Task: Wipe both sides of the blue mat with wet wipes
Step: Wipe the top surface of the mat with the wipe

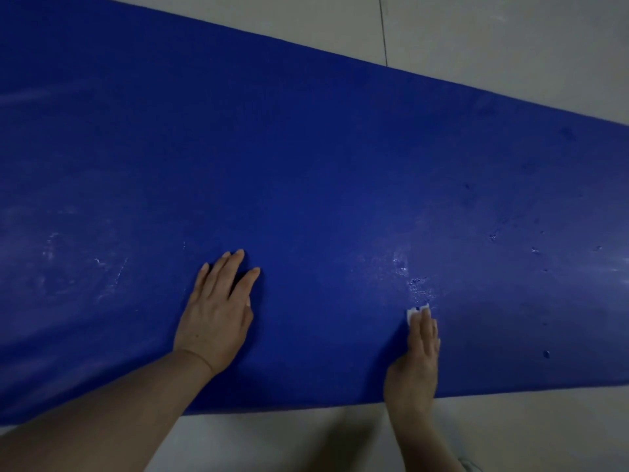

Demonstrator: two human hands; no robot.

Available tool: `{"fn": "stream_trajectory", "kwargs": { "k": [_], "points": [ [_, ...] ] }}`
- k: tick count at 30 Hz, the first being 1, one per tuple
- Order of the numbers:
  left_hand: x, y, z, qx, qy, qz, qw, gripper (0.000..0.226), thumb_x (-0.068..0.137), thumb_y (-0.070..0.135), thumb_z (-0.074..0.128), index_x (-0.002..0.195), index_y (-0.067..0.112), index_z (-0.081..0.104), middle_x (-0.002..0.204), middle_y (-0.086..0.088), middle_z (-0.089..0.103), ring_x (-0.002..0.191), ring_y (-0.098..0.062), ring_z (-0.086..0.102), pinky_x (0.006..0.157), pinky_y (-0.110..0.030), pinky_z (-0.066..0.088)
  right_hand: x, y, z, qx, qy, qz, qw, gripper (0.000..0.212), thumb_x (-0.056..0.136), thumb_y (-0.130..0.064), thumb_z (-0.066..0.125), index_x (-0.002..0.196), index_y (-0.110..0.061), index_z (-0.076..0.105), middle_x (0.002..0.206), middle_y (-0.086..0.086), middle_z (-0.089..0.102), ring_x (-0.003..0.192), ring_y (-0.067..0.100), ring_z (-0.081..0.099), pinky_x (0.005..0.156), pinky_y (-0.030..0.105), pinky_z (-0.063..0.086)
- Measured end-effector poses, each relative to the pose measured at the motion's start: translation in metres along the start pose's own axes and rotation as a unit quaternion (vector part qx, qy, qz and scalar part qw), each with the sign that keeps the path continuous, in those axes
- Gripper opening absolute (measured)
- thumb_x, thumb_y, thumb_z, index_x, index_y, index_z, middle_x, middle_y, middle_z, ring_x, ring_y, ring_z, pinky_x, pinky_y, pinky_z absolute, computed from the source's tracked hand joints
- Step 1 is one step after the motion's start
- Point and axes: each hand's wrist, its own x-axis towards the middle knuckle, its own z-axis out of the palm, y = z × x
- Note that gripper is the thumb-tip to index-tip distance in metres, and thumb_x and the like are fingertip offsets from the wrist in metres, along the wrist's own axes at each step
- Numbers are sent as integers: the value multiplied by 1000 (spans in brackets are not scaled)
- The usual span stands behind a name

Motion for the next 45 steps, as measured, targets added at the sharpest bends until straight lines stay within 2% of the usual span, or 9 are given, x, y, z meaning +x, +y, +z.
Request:
{"fn": "stream_trajectory", "kwargs": {
  "k": [8, 14, 18, 21, 28, 31, 33, 41, 45],
  "points": [
    [0, 1, 0, 5, -6, 0, 1000, 49, 89, 19, 29, 130, 5, 52, 144, -20, 38, 134, -33, 32, 117, -40, 7, -43, -47, 24, 13, -76, -233, 969, 105, 55, 20, 65, 146, -15, 26, 153, 2, 27, 145, 11, 11, 116, 31, 15],
    [2, 3, 1, 0, 23, 4, 1000, 42, 88, 8, 45, 129, 5, 52, 144, -20, 39, 134, -32, 31, 117, -38, 5, 0, -20, 9, -11, -3, -55, 998, 81, 79, 22, 40, 149, -15, 24, 157, -7, 11, 143, 9, 4, 118, 40, 19],
    [2, 3, 0, -2, 17, -2, 1000, 52, 78, 1, 65, 128, 4, 54, 143, -21, 41, 133, -33, 32, 116, -40, 7, -35, -62, 27, -43, -19, -192, 980, 77, 72, 12, 31, 146, -5, 20, 154, 11, 25, 143, 23, 17, 115, 35, 11],
    [1, 3, 0, 3, 18, -1, 1000, 43, 88, 12, 46, 130, 7, 50, 145, -19, 38, 134, -32, 32, 117, -39, 6, -44, -67, 38, -19, -85, -285, 955, 87, 64, 15, 50, 145, -11, 28, 154, 7, 28, 143, 18, 17, 115, 35, 11],
    [1, 2, 1, -3, 20, 2, 1000, 44, 89, 17, 37, 130, 6, 50, 145, -19, 39, 134, -32, 32, 117, -39, 6, 6, -38, 12, -54, -18, -118, 991, 83, 74, 21, 42, 148, -11, 21, 155, -6, 4, 146, 17, 5, 120, 31, 3],
    [2, 3, 0, -18, 22, -4, 1000, 46, 83, 5, 62, 129, 4, 53, 144, -20, 40, 134, -32, 32, 116, -39, 6, -24, -60, 27, -61, -27, -213, 975, 87, 67, 17, 47, 147, -6, 21, 155, 9, 19, 146, 19, 4, 117, 32, 5],
    [2, 3, -1, -13, 23, -4, 1000, 42, 88, 12, 48, 129, 6, 52, 144, -19, 40, 134, -32, 33, 117, -38, 6, -35, -64, 32, -24, -83, -262, 961, 99, 59, 17, 64, 146, -10, 25, 153, 7, 27, 145, 16, 11, 116, 32, 9],
    [2, 3, -1, -3, 16, -5, 1000, 59, 72, -1, 71, 128, 3, 53, 142, -22, 41, 133, -34, 33, 116, -40, 6, 11, -47, 10, -42, -15, -124, 991, 75, 81, 15, 36, 149, -6, 11, 157, 5, 3, 146, 20, 8, 118, 38, 15],
    [5, 13, -1, -1, 24, 29, 999, 56, 76, -6, 57, 129, 7, 49, 144, -21, 37, 133, -35, 33, 117, -43, 6, -28, -65, 31, -13, -79, -268, 960, 80, 75, 8, 46, 149, -6, 19, 158, 5, 12, 144, 18, 14, 116, 36, 17]
  ]
}}
